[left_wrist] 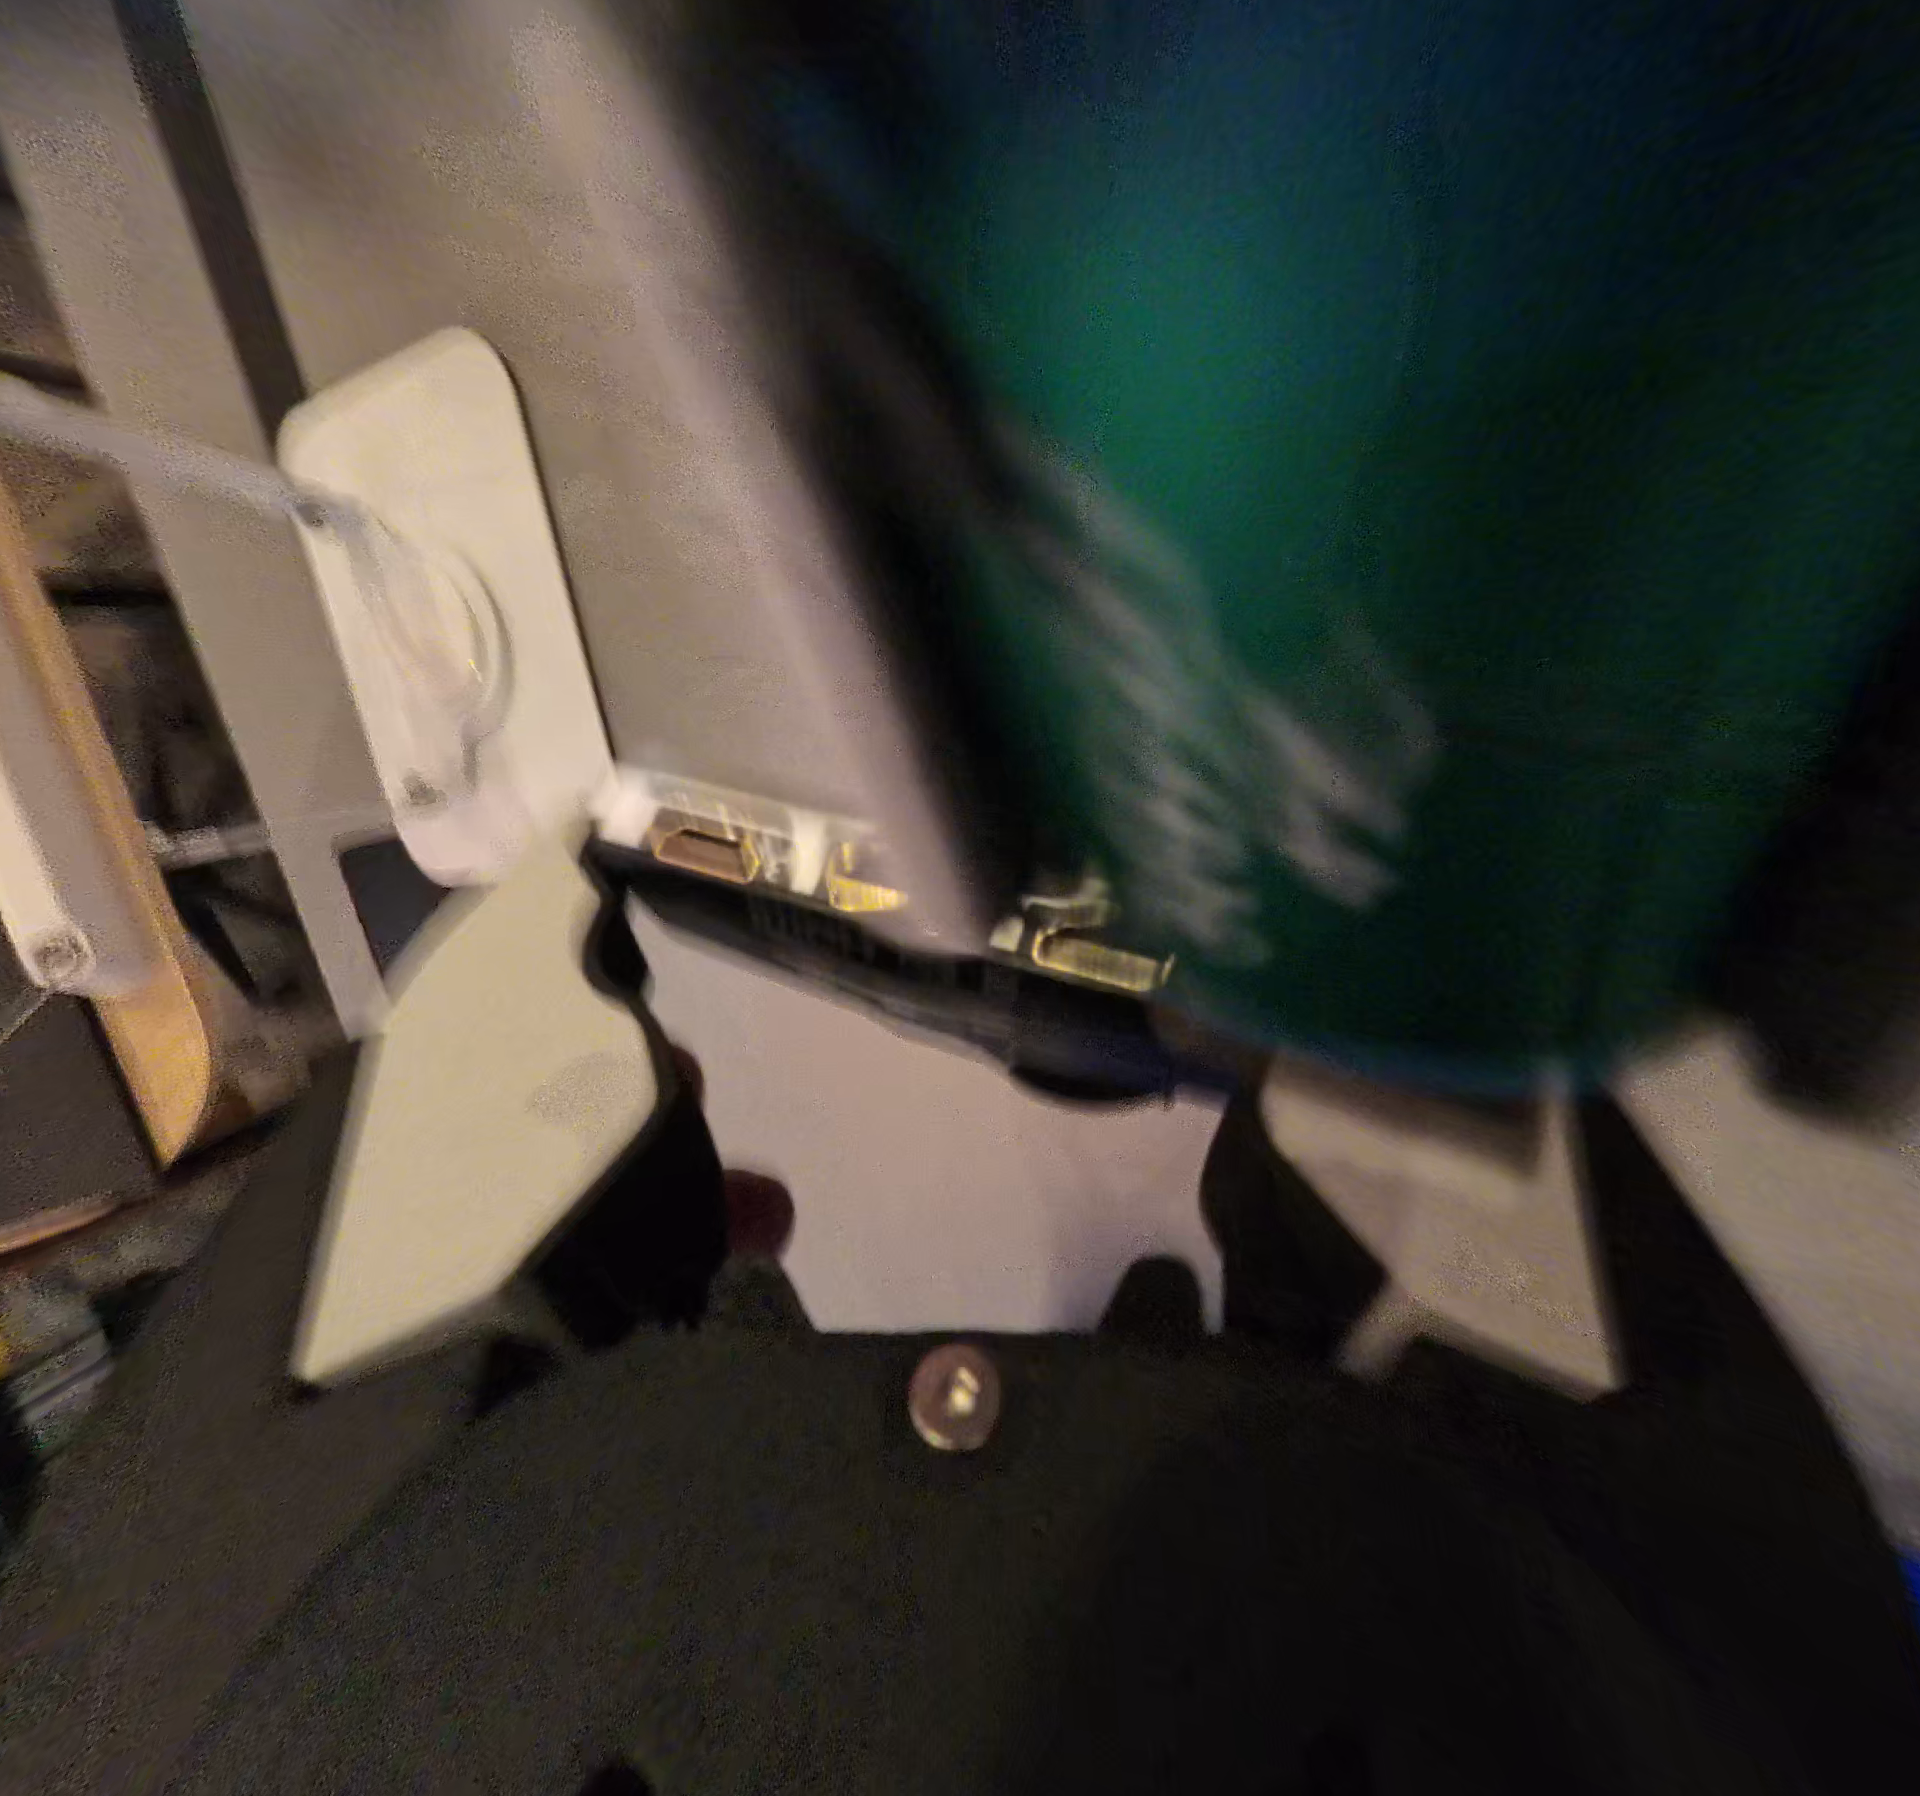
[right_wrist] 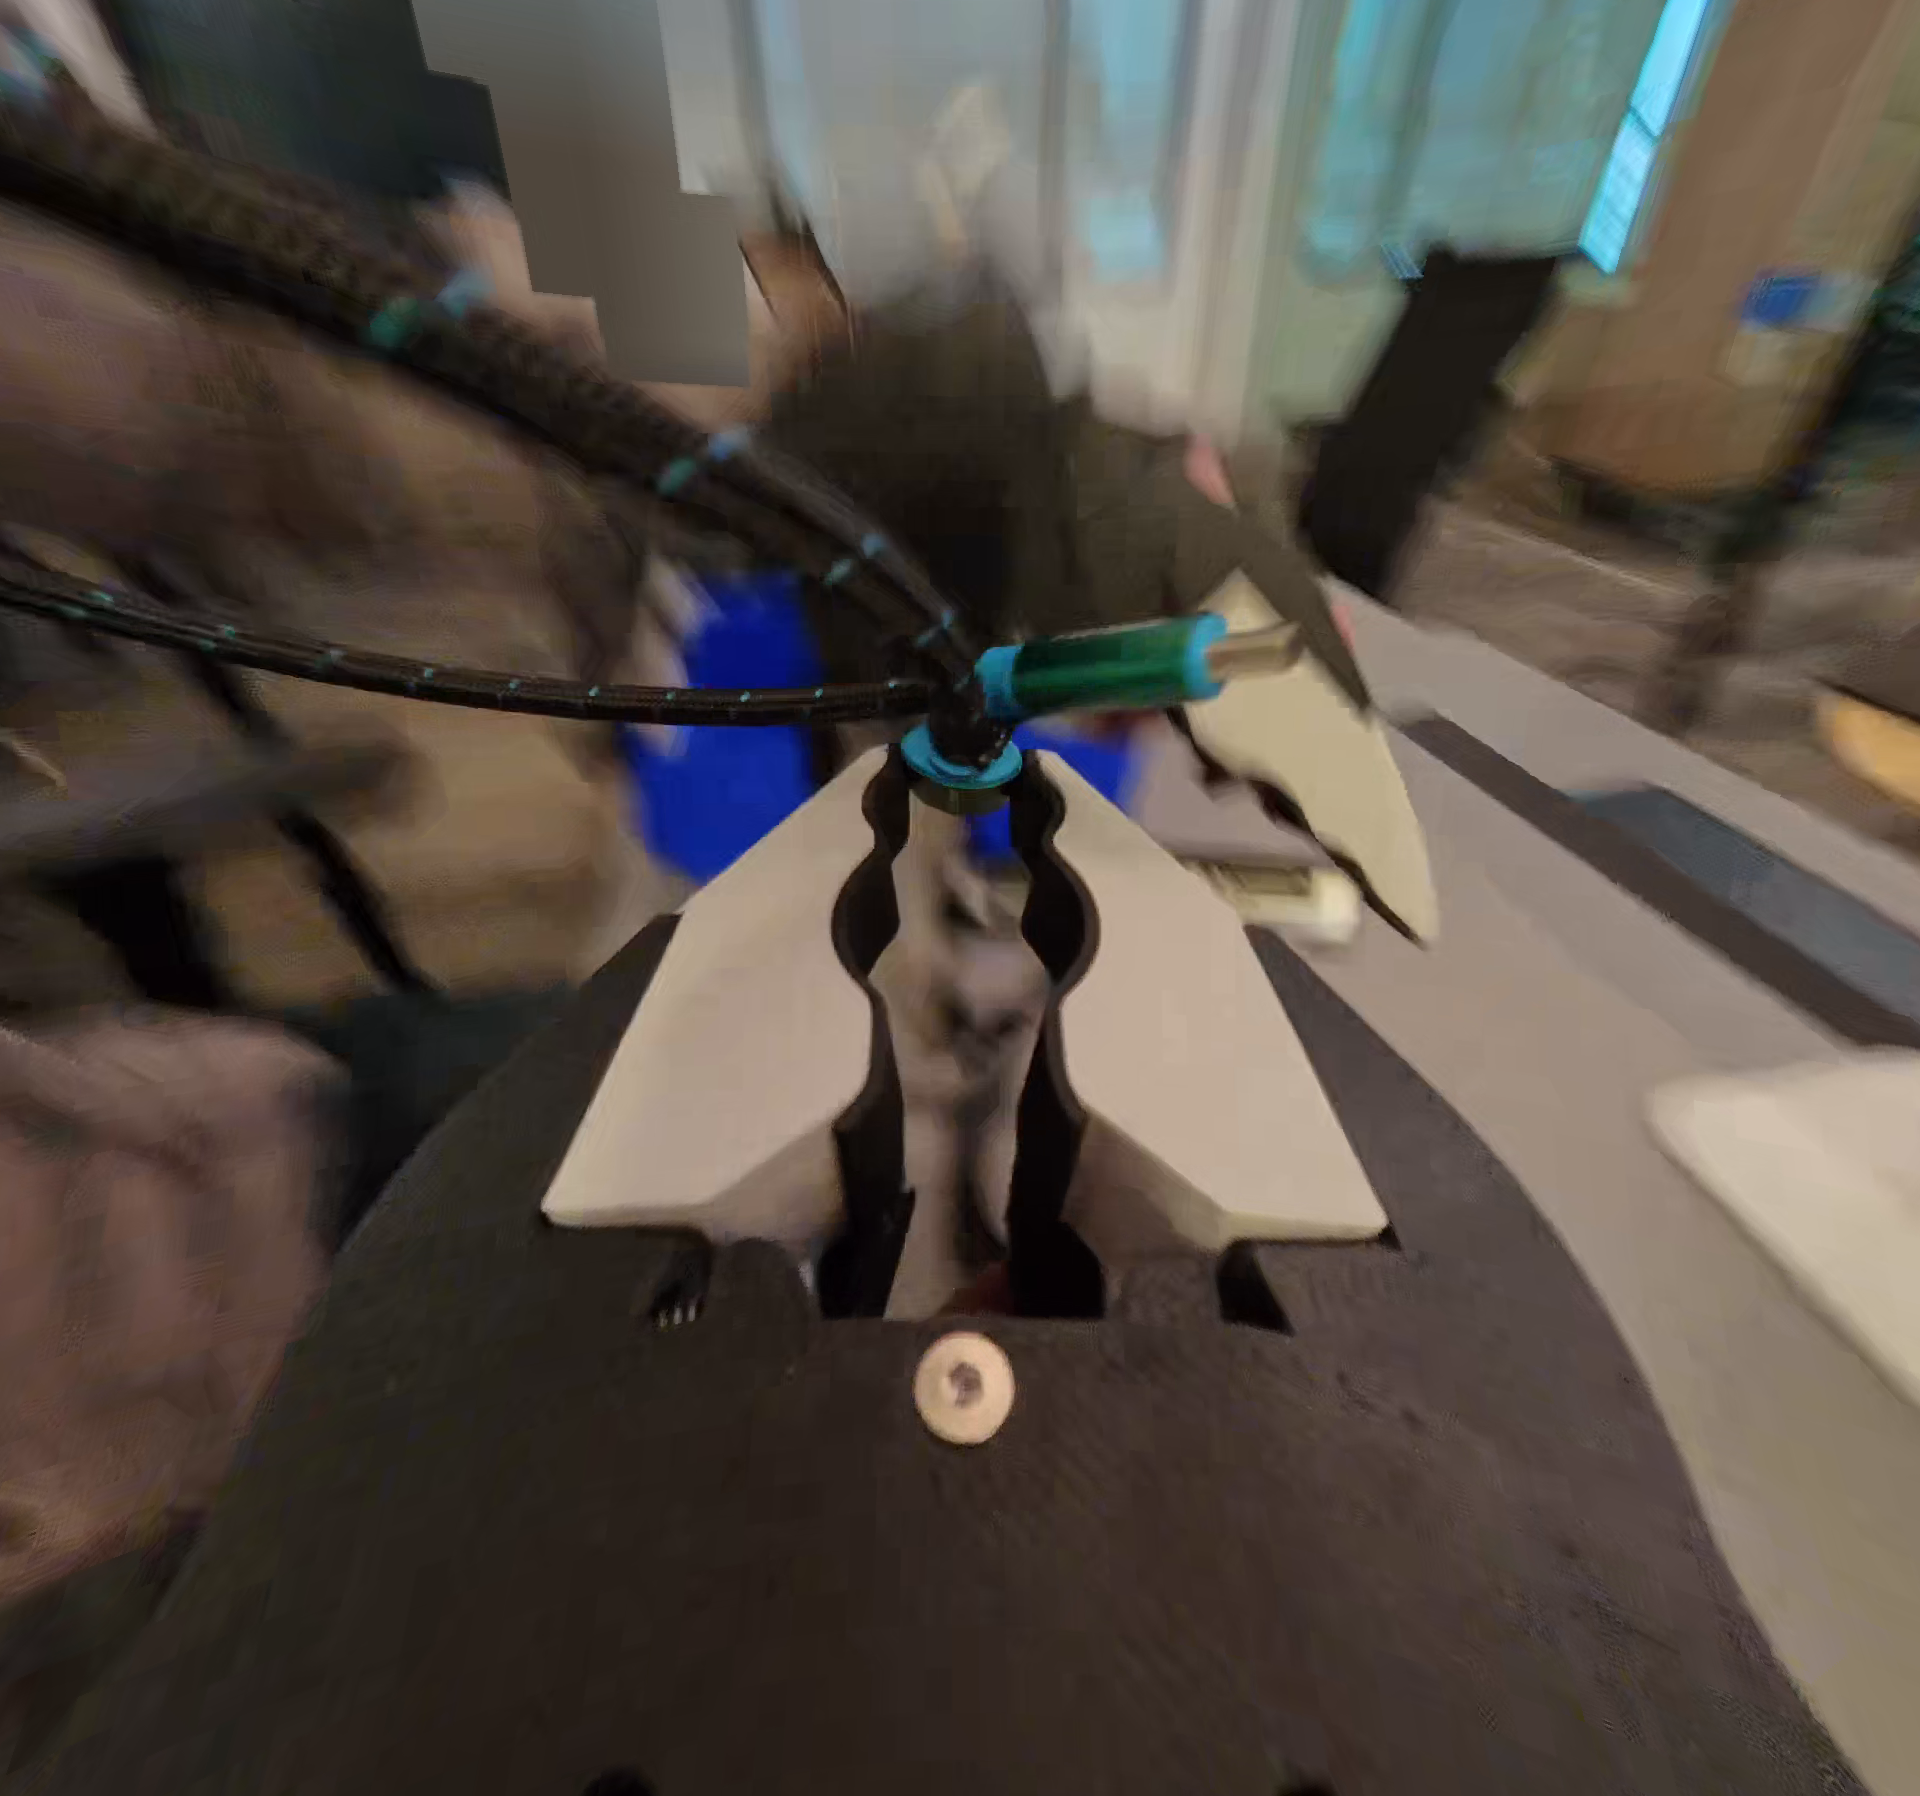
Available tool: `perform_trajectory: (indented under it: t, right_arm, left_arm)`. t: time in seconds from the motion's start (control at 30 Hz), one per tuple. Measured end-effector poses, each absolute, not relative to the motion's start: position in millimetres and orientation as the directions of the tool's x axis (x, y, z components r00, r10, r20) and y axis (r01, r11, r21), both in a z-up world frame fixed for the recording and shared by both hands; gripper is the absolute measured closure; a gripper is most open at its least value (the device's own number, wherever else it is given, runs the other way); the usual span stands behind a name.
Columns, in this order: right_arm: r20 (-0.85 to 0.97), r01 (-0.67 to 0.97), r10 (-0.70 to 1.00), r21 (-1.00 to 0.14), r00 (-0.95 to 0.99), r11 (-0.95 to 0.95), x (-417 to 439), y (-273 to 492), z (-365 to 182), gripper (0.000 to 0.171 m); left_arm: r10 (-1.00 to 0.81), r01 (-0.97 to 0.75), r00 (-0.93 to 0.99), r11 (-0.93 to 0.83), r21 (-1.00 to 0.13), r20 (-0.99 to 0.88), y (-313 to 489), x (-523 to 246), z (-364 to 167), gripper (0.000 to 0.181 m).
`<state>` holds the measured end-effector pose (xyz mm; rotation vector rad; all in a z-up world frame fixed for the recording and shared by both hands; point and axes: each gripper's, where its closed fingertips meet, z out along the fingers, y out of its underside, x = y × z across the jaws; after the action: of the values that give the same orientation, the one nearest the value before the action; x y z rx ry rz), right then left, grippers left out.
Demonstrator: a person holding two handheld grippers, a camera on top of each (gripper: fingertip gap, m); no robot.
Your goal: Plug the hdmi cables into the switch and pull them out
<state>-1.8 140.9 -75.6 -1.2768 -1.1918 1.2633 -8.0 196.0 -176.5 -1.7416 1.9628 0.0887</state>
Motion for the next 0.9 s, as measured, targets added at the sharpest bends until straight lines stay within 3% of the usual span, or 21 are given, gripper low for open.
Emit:
perform_trajectory:
  t: [0.03,0.1,0.33,0.6,0.9]
  right_arm:
    - [-0.108,-0.005,0.994,-0.994,-0.005,-0.108,2.9,144.4,-67.4,0.154]
    - [-0.1,0.052,0.995,-0.994,0.008,-0.101,8.3,152.9,-78.6,0.153]
    - [-0.016,0.197,0.998,-0.98,0.06,-0.027,11.9,157.4,-107.3,0.153]
    - [0.083,0.287,0.966,-0.958,0.245,0.009,54.0,176.4,-98.3,0.153]
    - [0.248,0.491,0.796,-0.868,0.553,-0.07,201.5,199.4,-78.1,0.153]
  left_arm:
    - [-0.924,-0.927,-0.019,0.159,-0.339,-0.382,194.8,-9.8,-180.4,0.058]
    - [-0.907,-0.943,-0.023,0.16,-0.292,-0.421,194.9,-18.7,-184.6,0.058]
    - [-0.916,-0.933,0.029,0.119,-0.339,-0.4,199.9,-17.1,-181.0,0.058]
    - [-0.901,-0.936,0.092,0.066,-0.345,-0.424,208.4,-35.5,-184.6,0.058]
    - [-0.873,-0.937,0.128,0.05,-0.346,-0.472,205.5,-52.8,-183.3,0.058]
